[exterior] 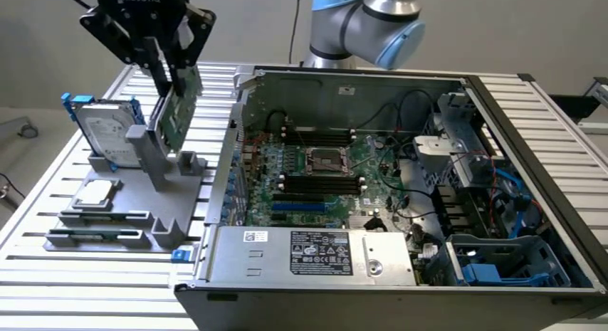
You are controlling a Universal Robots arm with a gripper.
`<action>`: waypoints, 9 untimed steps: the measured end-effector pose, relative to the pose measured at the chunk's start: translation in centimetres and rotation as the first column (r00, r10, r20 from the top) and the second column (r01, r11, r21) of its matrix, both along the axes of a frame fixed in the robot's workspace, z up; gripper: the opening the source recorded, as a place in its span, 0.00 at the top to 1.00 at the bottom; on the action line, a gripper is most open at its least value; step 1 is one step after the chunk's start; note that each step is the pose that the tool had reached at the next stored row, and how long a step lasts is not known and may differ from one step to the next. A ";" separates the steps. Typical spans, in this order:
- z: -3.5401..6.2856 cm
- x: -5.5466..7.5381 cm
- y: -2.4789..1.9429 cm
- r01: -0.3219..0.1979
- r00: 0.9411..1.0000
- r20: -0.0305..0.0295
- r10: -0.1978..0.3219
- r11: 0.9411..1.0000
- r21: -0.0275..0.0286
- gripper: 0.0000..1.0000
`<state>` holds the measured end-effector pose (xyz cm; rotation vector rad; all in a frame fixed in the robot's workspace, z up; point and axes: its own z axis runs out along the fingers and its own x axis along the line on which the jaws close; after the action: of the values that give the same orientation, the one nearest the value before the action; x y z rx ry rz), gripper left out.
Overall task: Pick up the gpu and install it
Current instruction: 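Pick up the gpu and move the gpu toward the slot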
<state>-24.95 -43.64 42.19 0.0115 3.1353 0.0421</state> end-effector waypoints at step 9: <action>2.01 4.1 0.00 0.000 1.000 -0.021 0.000 1.000 0.002 0.74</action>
<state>-20.87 -43.64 44.20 0.0122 3.1563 0.0448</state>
